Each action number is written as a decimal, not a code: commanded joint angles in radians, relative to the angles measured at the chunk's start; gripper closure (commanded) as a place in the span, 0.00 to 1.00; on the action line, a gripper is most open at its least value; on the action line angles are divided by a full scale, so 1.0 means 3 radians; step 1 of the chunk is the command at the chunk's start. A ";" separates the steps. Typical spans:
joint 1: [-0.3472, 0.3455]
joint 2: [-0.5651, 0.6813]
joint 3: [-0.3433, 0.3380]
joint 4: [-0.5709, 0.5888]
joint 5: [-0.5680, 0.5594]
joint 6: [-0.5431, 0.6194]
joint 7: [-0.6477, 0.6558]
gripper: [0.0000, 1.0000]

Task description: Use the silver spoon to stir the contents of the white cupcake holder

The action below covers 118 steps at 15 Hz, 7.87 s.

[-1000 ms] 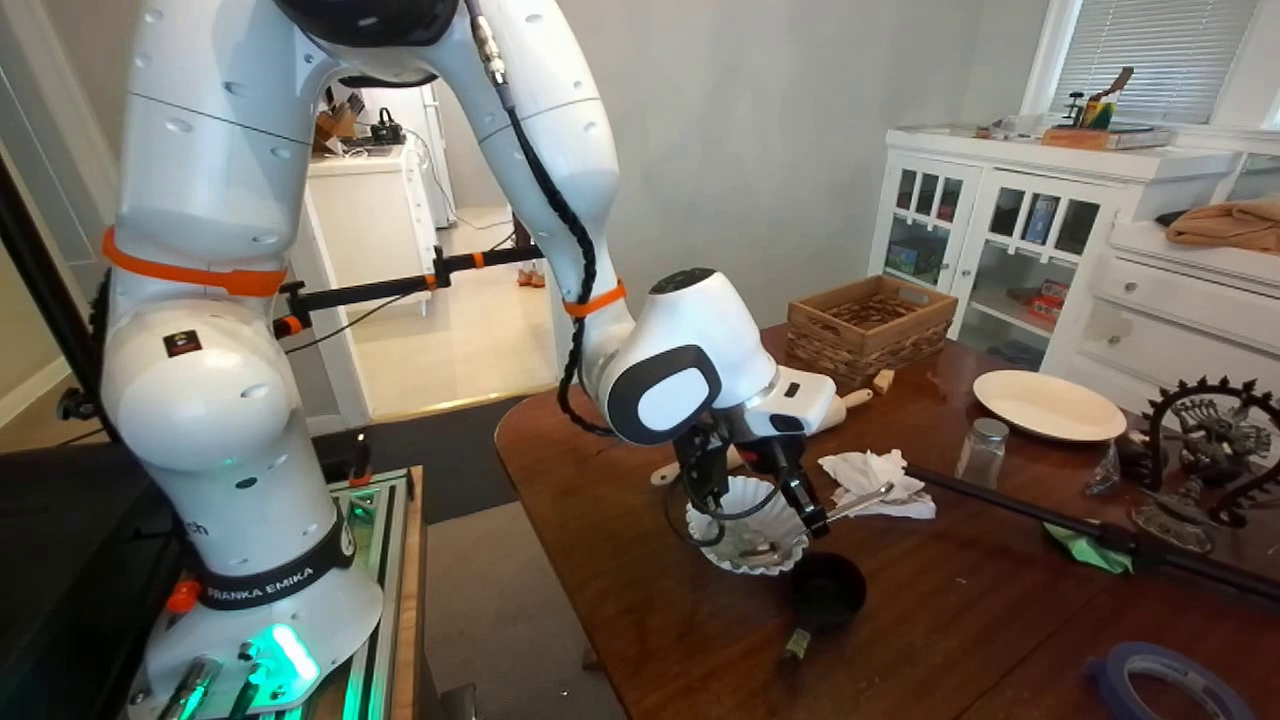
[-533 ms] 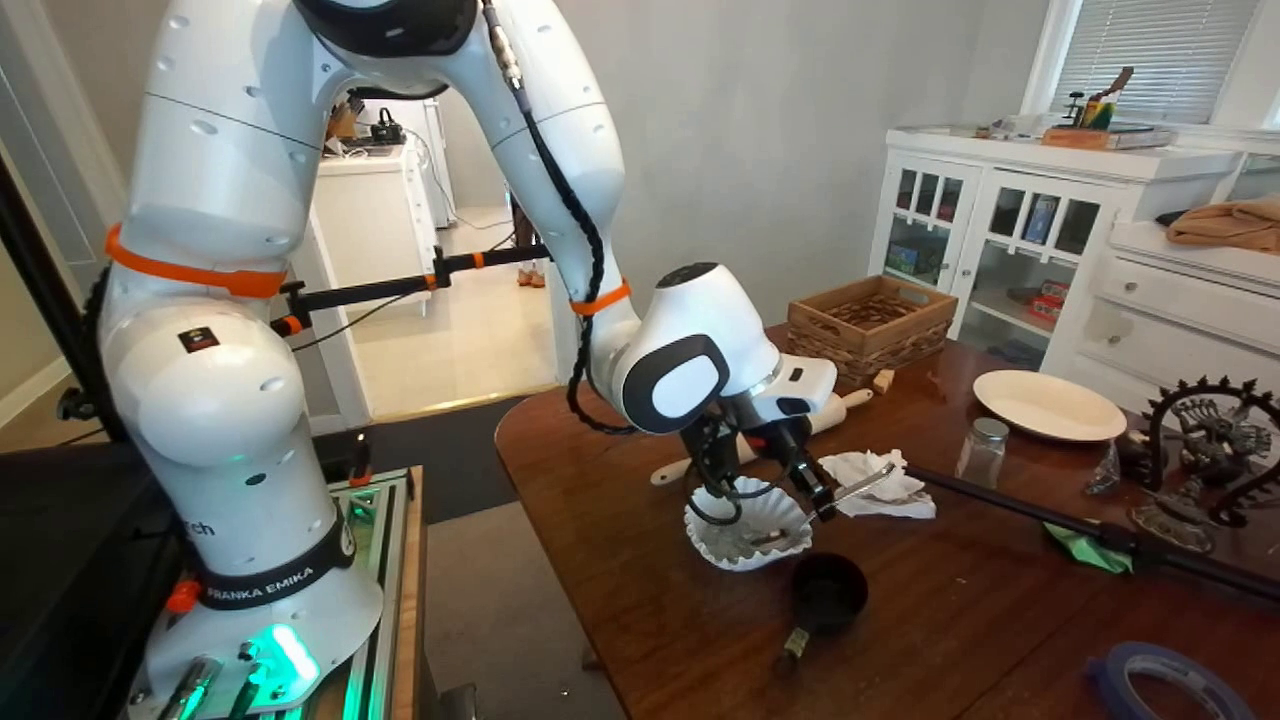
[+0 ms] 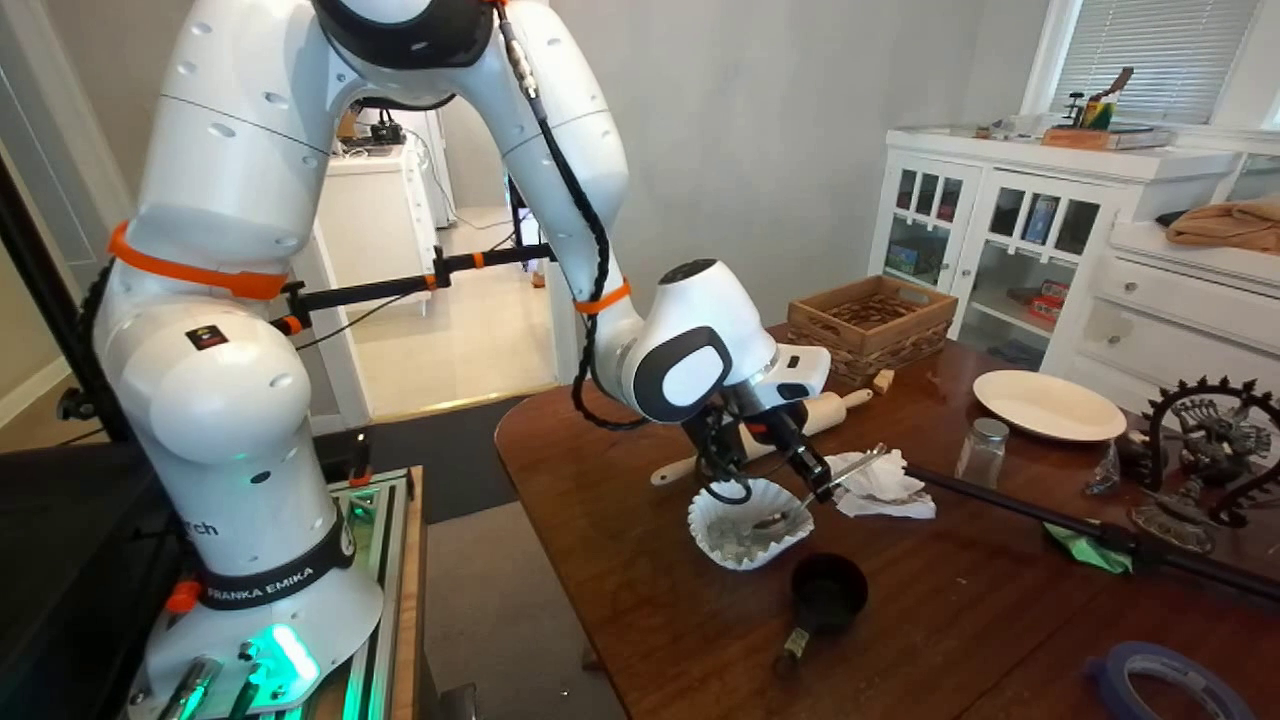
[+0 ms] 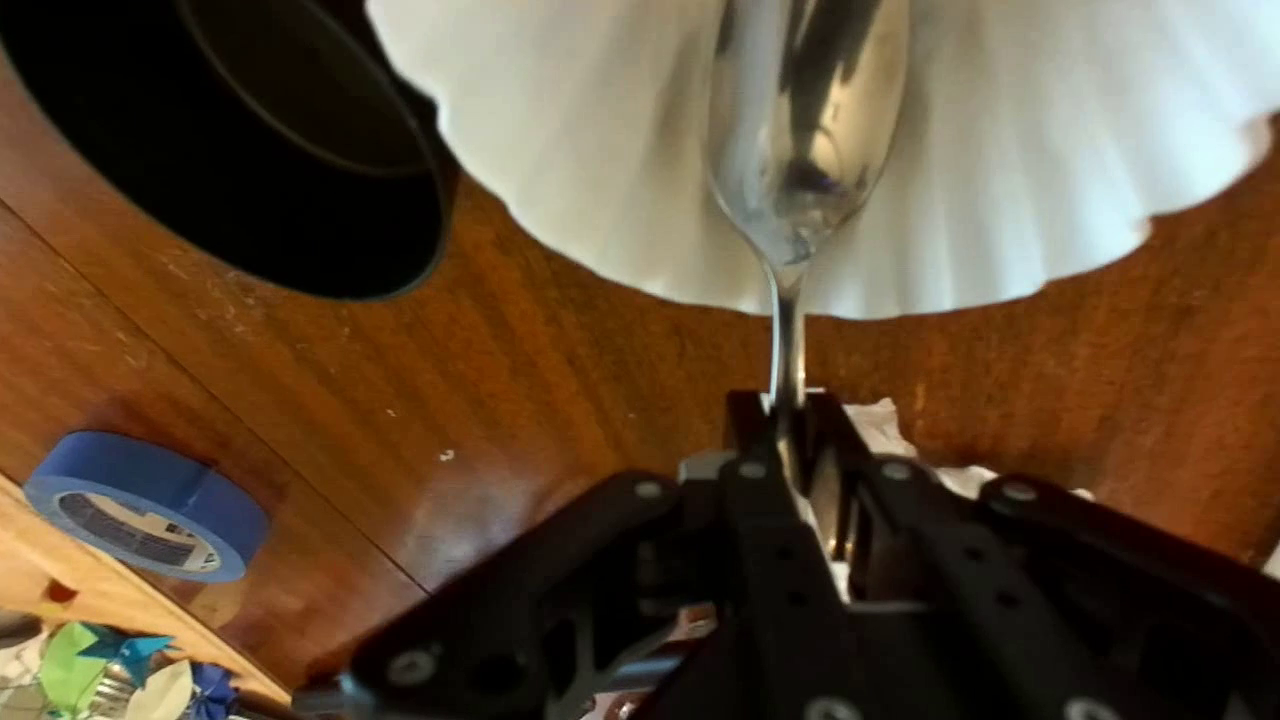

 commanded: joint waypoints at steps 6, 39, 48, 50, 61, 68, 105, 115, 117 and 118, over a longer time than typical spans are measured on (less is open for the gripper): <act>-0.0025 -0.0185 0.0325 -0.0185 -0.0055 -0.0047 -0.0025 0.97; 0.2558 -0.0132 -0.2000 -0.1159 0.0594 0.0831 -0.0657 0.86; 0.2295 -0.0132 -0.1614 -0.1130 0.0940 0.1080 -0.0879 0.97; 0.2097 -0.0122 -0.1364 -0.1119 0.1109 0.1219 -0.0940 0.97; 0.0331 -0.0086 0.0315 -0.1104 0.1595 0.1861 -0.1204 0.97; -0.0431 0.0005 0.1085 -0.0983 0.1889 0.2042 -0.1579 0.97; -0.1063 -0.0180 0.1650 -0.1025 0.1657 0.2133 -0.1758 0.97; -0.1091 -0.0102 0.1831 -0.0865 0.1412 0.2206 -0.1609 0.97; -0.1162 -0.0167 0.1929 -0.0948 0.1159 0.2121 -0.1445 0.97; -0.1188 -0.0192 0.1965 -0.0987 0.1055 0.2090 -0.1375 0.97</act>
